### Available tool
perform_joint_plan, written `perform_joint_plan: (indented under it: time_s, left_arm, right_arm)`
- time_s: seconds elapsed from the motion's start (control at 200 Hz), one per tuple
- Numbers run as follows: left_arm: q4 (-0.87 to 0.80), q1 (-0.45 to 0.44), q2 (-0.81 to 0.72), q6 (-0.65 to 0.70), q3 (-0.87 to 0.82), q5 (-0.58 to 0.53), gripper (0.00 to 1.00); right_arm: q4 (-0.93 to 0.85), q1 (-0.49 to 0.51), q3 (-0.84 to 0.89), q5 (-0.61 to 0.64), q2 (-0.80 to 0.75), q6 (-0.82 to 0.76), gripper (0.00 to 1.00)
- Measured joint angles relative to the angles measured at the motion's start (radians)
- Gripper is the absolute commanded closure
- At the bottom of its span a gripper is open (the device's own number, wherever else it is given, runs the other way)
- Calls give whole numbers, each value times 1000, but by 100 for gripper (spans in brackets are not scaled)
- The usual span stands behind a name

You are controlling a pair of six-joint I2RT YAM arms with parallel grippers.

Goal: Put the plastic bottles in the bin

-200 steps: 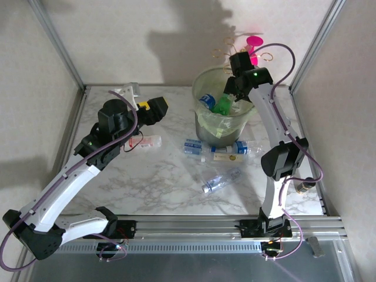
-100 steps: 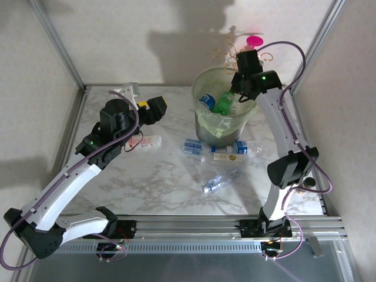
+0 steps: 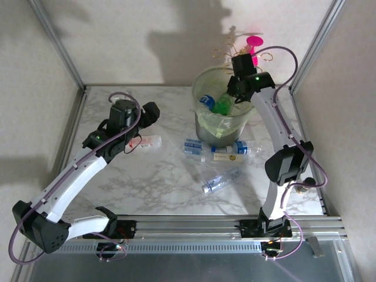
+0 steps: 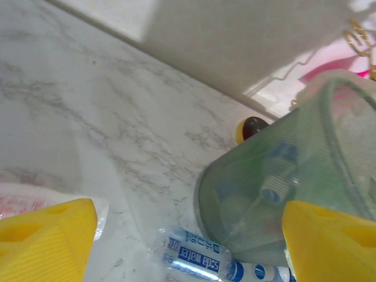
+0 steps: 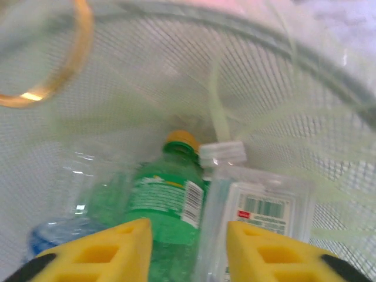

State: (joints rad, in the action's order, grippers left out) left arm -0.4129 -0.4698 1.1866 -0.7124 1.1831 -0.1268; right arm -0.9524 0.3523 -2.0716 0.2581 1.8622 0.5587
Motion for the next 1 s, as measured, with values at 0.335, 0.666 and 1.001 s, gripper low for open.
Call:
perform_joint_plan:
  time_s: [0.335,0.666,1.001]
  left_arm:
    - [-114,140,113,-354,-20,-12,0]
    - [-112,231,271,-599,-87,72,0]
    - [-48,296,508,-710,-111,152,0]
  right_arm:
    - [157,15,167,-98,-375,-12,30]
    - [163,15,316,-131,-471,-13,28]
    - [110,15,327,-118,-520,-13,28]
